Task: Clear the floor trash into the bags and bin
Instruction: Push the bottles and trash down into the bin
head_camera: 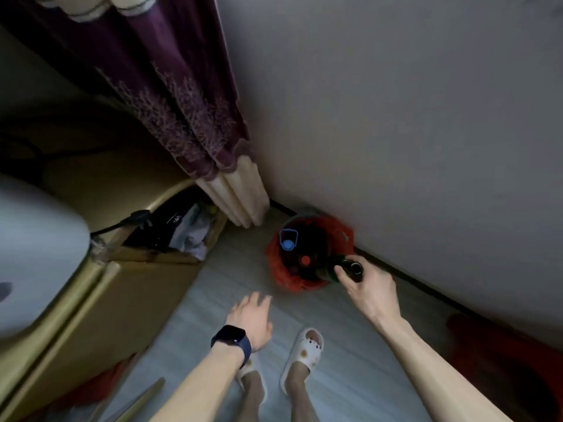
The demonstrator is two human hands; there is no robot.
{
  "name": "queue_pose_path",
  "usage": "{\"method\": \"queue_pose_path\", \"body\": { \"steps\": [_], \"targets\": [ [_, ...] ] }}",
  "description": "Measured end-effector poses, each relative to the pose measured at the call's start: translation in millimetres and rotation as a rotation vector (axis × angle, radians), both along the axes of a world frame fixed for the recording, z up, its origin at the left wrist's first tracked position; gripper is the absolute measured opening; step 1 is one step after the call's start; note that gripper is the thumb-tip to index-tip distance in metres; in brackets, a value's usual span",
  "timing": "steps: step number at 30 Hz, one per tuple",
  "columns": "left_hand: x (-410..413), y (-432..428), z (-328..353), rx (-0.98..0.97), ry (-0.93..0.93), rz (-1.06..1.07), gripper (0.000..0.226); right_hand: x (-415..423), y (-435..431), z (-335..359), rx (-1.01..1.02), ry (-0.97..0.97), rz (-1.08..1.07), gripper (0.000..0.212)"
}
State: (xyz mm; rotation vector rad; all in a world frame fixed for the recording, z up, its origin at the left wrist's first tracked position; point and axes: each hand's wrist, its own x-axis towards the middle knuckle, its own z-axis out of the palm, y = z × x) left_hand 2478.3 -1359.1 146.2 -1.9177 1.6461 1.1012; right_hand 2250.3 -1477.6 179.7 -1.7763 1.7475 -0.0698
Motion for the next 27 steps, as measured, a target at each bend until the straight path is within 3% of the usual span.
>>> {"method": "queue_pose_path", "body": {
  "steps": [11,15,20,27],
  "targets": [
    [-15,-67,-166,-0.004,-0.015,-0.107,0.055,2,-41,-155,0.002,0.013,0.048,0.033],
    [-16,-80,-204,-0.018,-0.018,-0.107,0.069,-10,-38,-189,0.058,0.010,0.048,0.037],
    [-16,-87,-235,0.017,-0.018,-0.111,0.078,-8,-42,-207,-0.026,-0.007,0.021,0.035],
    [-22,-93,-246,0.032,-0.031,-0.080,0.069,7,-73,-199,-0.247,0.011,-0.072,0.028]
  ]
}}
